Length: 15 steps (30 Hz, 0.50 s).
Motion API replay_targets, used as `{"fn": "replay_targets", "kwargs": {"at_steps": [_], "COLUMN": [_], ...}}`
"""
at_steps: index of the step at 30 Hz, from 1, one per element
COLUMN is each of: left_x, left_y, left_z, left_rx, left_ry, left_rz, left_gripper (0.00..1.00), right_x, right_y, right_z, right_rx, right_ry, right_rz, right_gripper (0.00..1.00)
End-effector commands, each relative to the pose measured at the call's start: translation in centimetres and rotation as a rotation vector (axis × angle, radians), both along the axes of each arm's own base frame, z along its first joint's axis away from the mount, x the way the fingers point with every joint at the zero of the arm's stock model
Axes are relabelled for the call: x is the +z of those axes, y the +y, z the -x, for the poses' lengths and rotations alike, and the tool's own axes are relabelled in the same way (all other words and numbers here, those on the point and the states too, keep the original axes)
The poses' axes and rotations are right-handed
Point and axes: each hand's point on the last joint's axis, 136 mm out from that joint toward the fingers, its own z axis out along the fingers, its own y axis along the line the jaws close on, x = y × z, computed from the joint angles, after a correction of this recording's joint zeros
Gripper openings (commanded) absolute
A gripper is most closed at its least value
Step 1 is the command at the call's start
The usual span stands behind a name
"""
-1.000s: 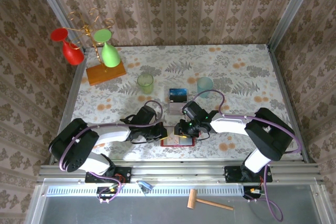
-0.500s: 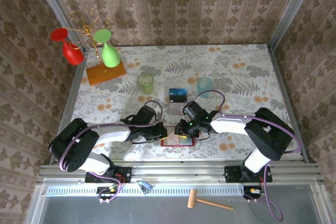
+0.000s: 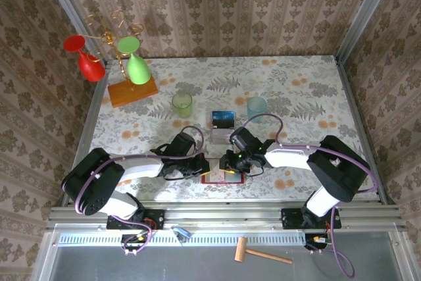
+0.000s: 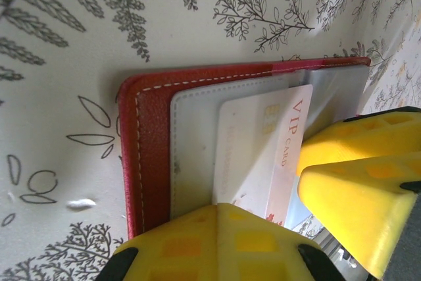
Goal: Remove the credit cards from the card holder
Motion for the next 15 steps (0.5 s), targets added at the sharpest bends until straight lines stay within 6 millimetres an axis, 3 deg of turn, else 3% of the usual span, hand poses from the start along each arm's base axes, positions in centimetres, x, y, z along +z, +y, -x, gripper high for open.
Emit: {"fn": "replay_targets", "kwargs": {"at_steps": [1,15], "left_x": [-1.6,-1.7], "left_y": [1.2,1.3], "left_z": [0.6,0.7], "left_rx": [-0.003,-0.001], "left_ry": [0.031,0.036], "left_rz": [-0.068,-0.072], "left_gripper": [0.03,0.03], "right_x": [0.0,-1.3], "right_y": [0.1,0.4], "right_z": [0.2,0.6], "right_rx": [-0.005,-0.008], "right_ry": [0.017,0.065], "right_rz": [-0.033,-0.066], "right_gripper": [0.24,0.23]}}
